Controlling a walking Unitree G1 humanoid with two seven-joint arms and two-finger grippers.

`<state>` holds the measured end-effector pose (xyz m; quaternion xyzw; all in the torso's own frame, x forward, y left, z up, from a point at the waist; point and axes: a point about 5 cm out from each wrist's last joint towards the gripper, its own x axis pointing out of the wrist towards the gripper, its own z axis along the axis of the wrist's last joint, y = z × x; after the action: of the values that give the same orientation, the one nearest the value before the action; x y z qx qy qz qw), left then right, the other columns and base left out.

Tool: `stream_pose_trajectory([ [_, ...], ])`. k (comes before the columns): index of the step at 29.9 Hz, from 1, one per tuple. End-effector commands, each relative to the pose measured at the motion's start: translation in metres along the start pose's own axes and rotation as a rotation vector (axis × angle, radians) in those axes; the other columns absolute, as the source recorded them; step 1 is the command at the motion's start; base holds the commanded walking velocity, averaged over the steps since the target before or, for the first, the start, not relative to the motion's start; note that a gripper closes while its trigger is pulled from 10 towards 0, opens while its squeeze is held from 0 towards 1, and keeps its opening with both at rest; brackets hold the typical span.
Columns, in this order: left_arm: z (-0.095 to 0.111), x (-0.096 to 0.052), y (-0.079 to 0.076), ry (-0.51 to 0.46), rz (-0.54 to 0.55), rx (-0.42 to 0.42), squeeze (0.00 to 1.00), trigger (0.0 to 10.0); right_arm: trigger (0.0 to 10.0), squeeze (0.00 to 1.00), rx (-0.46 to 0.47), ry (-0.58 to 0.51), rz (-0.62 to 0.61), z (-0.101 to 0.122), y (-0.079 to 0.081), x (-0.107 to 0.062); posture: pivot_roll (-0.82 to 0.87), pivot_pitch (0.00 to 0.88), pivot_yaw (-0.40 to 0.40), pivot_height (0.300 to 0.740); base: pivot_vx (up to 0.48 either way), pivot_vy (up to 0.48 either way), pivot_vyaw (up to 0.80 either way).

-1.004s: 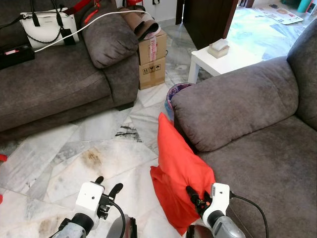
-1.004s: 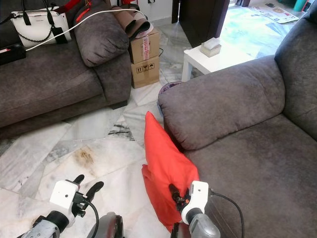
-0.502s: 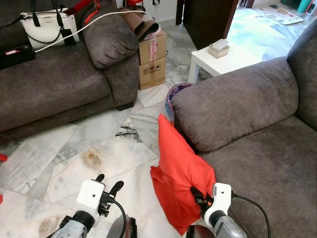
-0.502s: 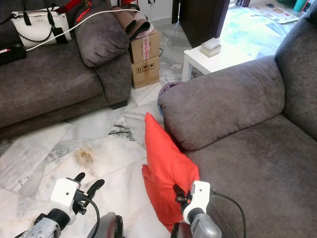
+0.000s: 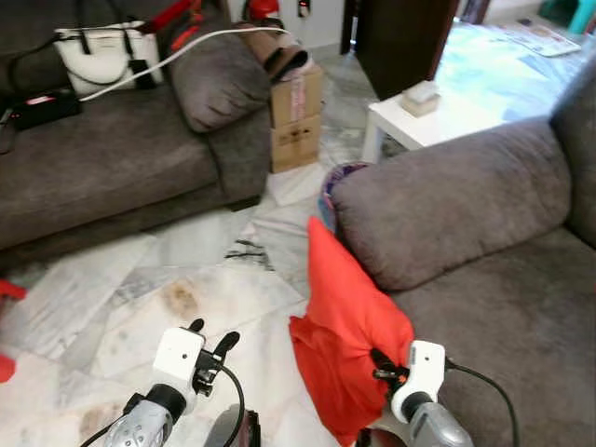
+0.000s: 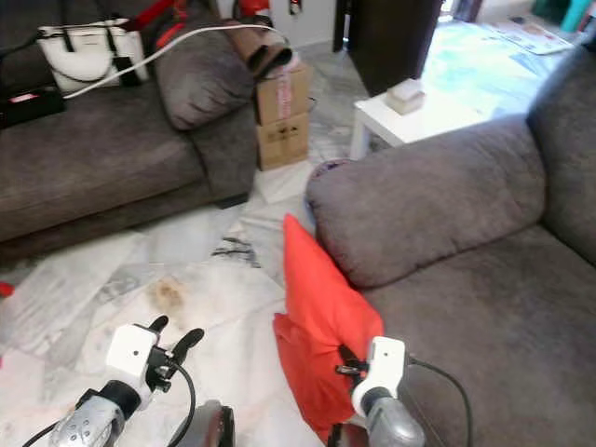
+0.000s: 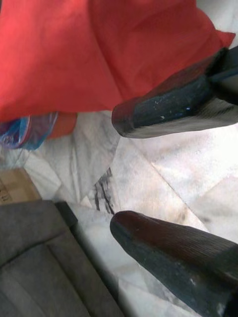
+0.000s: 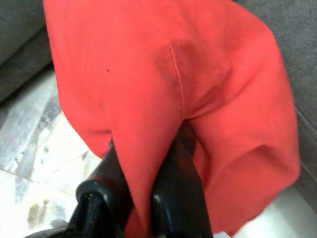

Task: Move the pillow to the sofa from floor

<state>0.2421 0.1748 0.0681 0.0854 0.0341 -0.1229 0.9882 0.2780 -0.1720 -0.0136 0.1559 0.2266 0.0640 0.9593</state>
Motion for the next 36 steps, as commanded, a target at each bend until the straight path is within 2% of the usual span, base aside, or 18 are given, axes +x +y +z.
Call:
stream_pose_trajectory([
  [1, -0.009, -0.002, 0.001, 0.028, 0.0, -0.023, 0.0, 10.0, 0.0, 0.0, 0.02, 0.029, -0.009, -0.012, 0.0, -0.004, 0.13, 0.097, 0.044, 0.641, 0.0, 0.0, 0.44],
  [9, -0.007, 0.012, -0.001, 0.01, -0.024, -0.029, 0.0, 10.0, 0.0, 0.0, 0.026, -0.007, -0.029, -0.012, -0.003, -0.007, 0.08, 0.062, 0.062, 0.641, 0.0, 0.0, 0.44],
  [12, -0.007, 0.015, -0.003, 0.005, -0.034, -0.028, 0.0, 10.0, 0.0, 0.0, 0.039, -0.013, -0.028, -0.014, -0.004, -0.009, 0.08, 0.062, 0.064, 0.641, 0.0, 0.0, 0.42],
  [16, -0.009, 0.015, -0.004, 0.006, -0.036, -0.029, 0.0, 10.0, 0.0, 0.0, 0.003, -0.014, -0.039, -0.016, -0.005, -0.01, 0.07, 0.065, 0.056, 0.641, 0.0, 0.0, 0.21],
  [17, -0.009, 0.015, -0.004, 0.006, -0.036, -0.03, 0.0, 10.0, 4.2, 0.0, 0.011, -0.02, -0.054, -0.016, -0.006, -0.011, 0.07, 0.067, 0.055, 0.641, 0.0, 0.0, 0.0],
  [18, -0.009, 0.015, -0.004, 0.006, -0.036, -0.03, 0.0, 10.0, 4.2, 0.0, 0.018, -0.025, -0.063, -0.015, -0.008, -0.011, 0.07, 0.067, 0.055, 0.641, 0.0, 0.0, 0.0],
  [19, -0.01, 0.015, -0.004, 0.005, -0.035, -0.032, 0.0, 10.0, 10.0, 0.0, 0.021, -0.035, -0.063, -0.015, -0.009, -0.012, 0.07, 0.073, 0.053, 0.641, 0.0, 0.0, 0.0],
  [22, -0.01, 0.016, -0.006, 0.002, -0.035, -0.035, 0.0, 10.0, 10.0, 0.0, 0.02, -0.062, -0.041, -0.013, -0.008, -0.013, 0.06, 0.083, 0.05, 0.646, 0.0, 0.0, 0.0],
  [36, -0.011, 0.019, -0.007, -0.003, -0.029, -0.044, 0.0, 10.0, 10.0, 0.0, 0.018, -0.096, -0.067, -0.012, -0.016, -0.018, 0.05, 0.095, 0.041, 0.736, 0.0, 0.0, 0.0],
])
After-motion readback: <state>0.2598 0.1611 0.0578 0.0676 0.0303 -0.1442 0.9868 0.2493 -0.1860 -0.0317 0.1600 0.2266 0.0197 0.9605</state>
